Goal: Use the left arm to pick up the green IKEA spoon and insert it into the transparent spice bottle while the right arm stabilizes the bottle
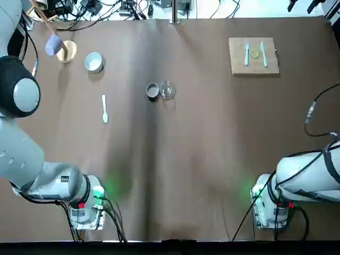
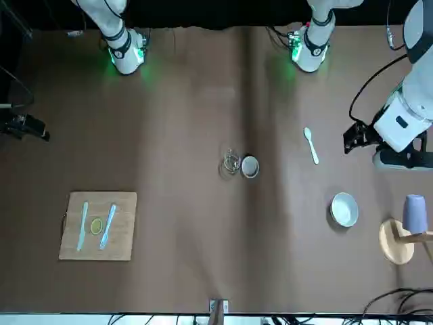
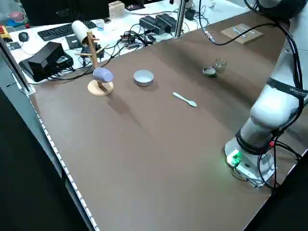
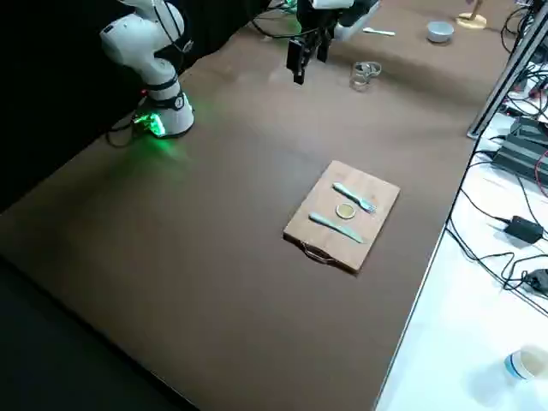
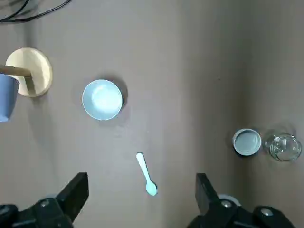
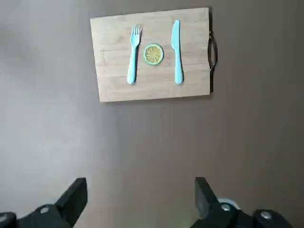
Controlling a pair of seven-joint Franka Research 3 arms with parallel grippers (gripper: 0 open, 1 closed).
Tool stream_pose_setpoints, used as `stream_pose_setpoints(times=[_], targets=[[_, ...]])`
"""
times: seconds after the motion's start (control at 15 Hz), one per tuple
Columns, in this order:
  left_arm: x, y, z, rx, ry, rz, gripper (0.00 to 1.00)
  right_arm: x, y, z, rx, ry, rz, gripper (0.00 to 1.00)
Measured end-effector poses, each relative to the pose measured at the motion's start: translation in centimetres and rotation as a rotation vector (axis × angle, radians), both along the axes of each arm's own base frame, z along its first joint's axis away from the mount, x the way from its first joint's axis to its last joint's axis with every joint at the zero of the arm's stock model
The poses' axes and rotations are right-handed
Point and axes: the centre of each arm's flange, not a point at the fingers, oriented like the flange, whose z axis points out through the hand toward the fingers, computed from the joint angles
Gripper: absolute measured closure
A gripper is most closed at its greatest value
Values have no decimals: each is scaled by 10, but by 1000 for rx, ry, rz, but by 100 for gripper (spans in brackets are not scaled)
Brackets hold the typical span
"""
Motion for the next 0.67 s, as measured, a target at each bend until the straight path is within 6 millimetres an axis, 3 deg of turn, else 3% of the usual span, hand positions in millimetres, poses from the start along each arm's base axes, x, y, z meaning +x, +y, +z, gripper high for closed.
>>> stream_pose_setpoints(times=[0.47,0.67], targets=[[0,0,-2,1,5,9,1,0,0,0,0,1,0,0],[1,10,-19,8,42,46,1,0,3,-1,1,7,12,0]])
